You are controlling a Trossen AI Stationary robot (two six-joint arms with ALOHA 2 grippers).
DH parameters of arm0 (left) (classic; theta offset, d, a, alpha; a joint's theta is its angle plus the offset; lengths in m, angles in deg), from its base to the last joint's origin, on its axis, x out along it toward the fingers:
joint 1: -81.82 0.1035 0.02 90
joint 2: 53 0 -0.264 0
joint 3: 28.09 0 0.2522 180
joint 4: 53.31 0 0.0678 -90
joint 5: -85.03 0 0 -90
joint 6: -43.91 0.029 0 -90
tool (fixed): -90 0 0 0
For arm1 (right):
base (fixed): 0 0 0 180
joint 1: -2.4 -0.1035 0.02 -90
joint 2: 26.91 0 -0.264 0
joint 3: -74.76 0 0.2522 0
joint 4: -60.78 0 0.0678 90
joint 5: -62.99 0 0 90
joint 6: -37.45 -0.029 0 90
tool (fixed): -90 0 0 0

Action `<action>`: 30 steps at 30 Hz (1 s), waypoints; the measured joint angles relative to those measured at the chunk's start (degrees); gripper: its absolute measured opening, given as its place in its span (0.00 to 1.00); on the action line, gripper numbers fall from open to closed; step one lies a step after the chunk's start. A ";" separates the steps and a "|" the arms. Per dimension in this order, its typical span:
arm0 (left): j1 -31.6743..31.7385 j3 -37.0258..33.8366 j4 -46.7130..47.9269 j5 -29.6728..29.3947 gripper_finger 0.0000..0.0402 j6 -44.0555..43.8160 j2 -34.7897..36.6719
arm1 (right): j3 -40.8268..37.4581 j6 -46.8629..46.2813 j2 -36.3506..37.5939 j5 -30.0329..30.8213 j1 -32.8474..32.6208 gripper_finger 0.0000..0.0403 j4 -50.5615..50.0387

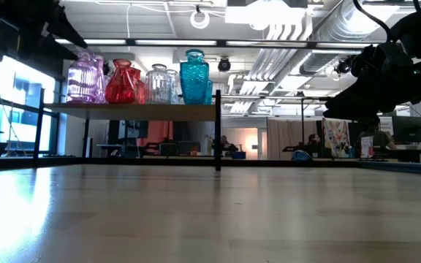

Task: Sort vases onto shelf
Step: Return to Home Position

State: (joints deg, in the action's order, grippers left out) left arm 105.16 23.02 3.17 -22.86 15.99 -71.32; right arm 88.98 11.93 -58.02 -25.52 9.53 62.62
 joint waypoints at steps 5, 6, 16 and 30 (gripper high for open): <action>0.00 0.00 -3.32 4.19 0.54 5.71 3.34 | -0.01 0.00 -0.01 0.00 -0.01 0.27 0.00; -0.01 0.00 -4.37 5.05 0.54 7.10 3.89 | 0.00 0.00 -0.01 0.00 -0.01 0.27 0.01; -0.09 -1.06 -8.79 12.91 0.54 14.53 6.87 | 0.00 0.00 0.01 0.00 -0.01 0.27 0.01; -0.11 -13.93 -23.05 19.30 0.54 17.07 18.12 | 0.00 0.00 0.00 -0.02 -0.01 0.27 -0.01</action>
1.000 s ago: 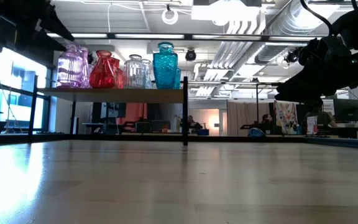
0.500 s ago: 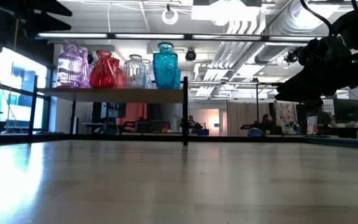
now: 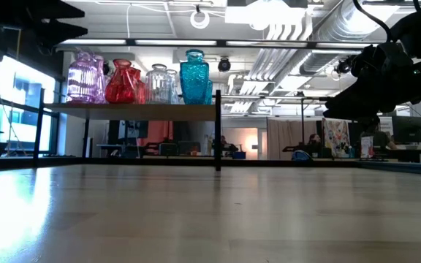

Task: Sort vases onto shelf
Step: Return to Home Position

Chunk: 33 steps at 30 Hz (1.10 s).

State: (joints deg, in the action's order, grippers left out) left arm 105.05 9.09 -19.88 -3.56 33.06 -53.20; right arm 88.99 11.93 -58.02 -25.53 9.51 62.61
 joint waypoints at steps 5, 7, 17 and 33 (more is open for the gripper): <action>0.00 -3.03 -2.69 0.50 0.54 2.90 -0.17 | 0.00 0.00 0.00 0.01 0.01 0.27 0.01; -0.02 -4.82 -4.24 0.55 0.54 3.50 -0.12 | 0.00 0.00 0.01 0.01 0.01 0.27 0.01; -0.02 -14.50 -14.76 0.64 0.54 3.65 -0.09 | -0.01 0.00 0.00 0.01 0.02 0.27 0.01; -0.02 -22.77 -20.78 0.52 0.54 4.82 -0.23 | -0.01 0.00 0.00 0.01 0.01 0.27 0.01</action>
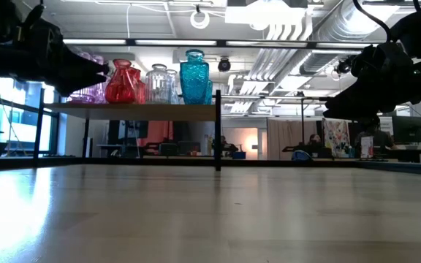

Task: Sort vases onto shelf
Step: Return to Home Position

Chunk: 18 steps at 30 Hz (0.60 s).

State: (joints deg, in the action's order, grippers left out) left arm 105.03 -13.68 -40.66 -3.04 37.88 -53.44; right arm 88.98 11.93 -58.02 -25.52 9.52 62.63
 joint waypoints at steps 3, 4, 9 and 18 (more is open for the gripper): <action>0.00 0.00 0.01 -0.29 0.54 1.73 0.00 | -0.01 0.00 0.01 0.01 -0.01 0.27 -0.01; 0.00 0.00 0.08 -0.50 0.54 2.21 -0.01 | -0.01 0.00 -0.01 0.00 -0.01 0.27 0.00; 0.00 0.00 0.33 -1.11 0.54 3.14 -0.67 | 0.01 0.00 -0.01 0.00 0.01 0.27 0.00; 0.00 0.00 0.29 -1.10 0.54 -1.18 -1.01 | 0.00 0.00 0.01 0.00 0.00 0.27 0.00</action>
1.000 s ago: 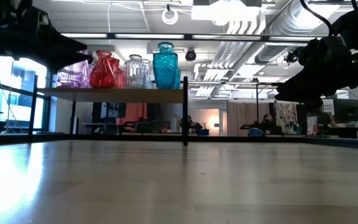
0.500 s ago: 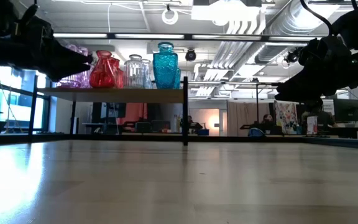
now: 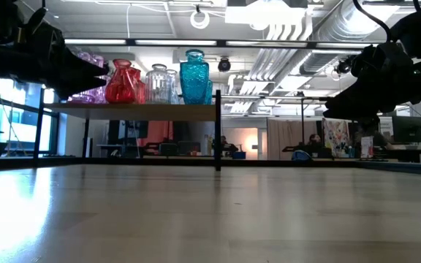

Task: Sort vases onto shelf
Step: Return to Home Position

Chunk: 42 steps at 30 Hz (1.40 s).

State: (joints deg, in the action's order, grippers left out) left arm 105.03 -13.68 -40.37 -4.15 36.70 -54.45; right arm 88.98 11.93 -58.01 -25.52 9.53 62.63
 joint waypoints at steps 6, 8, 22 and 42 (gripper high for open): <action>0.00 0.00 0.01 0.00 0.54 -1.65 0.00 | 0.01 0.00 -0.02 -0.01 0.01 0.27 -0.02; 0.00 0.00 0.00 0.00 0.54 -1.65 0.00 | 0.00 0.00 -0.01 0.00 0.01 0.27 -0.02; 0.00 0.00 0.00 0.00 0.54 -1.63 0.00 | 0.01 0.00 11.64 0.01 -2.20 0.27 -6.90; 0.01 0.02 0.00 0.02 0.54 -1.63 0.00 | -0.01 16.59 31.11 2.52 -3.59 0.27 -14.08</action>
State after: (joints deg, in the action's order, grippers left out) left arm 105.04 -13.66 -40.37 -4.13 35.07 -54.45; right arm 88.97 28.52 -26.90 -23.00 5.94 48.55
